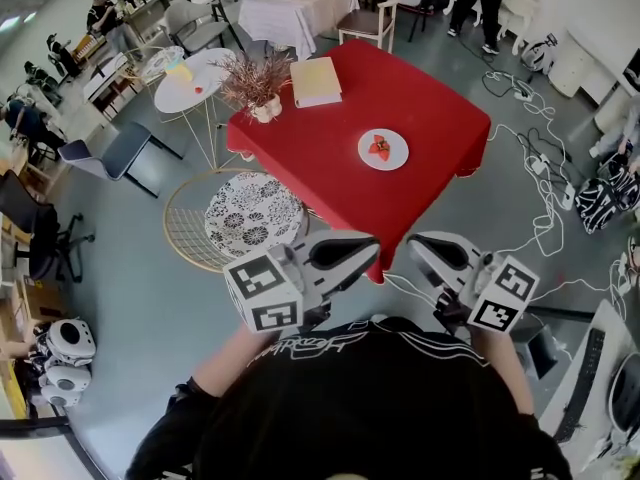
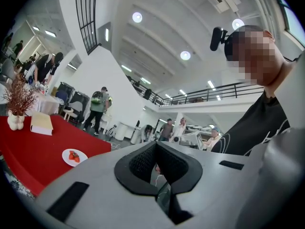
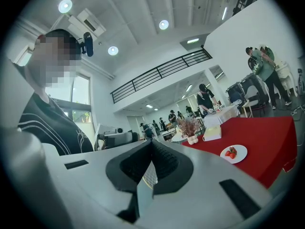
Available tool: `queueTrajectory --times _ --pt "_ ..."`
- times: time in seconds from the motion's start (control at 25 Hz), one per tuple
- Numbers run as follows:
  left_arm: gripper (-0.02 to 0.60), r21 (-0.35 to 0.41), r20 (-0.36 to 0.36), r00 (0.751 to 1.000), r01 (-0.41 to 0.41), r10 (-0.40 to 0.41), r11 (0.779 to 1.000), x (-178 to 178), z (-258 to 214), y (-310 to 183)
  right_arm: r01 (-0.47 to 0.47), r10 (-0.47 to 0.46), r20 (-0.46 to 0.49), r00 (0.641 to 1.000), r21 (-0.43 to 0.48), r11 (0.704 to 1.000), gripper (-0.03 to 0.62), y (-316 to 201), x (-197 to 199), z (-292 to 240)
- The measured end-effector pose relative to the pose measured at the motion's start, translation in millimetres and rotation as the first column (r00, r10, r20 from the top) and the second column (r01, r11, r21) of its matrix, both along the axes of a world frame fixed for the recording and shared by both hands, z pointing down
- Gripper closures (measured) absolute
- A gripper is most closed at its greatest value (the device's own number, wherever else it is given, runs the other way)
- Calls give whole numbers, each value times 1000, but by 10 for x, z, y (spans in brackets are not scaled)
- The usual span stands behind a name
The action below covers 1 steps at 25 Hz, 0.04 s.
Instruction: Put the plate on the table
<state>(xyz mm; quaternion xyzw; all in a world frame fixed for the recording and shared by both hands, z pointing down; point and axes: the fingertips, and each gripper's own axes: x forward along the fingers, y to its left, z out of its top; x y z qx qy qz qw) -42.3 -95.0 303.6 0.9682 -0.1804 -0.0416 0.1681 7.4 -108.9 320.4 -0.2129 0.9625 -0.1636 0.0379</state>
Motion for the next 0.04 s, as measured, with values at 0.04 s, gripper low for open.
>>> queueTrajectory --times 0.04 --pt "575 0 0 1000 -1 1 1000 2 2 4 0 0 1 1000 1 1000 586 3 -1 -3"
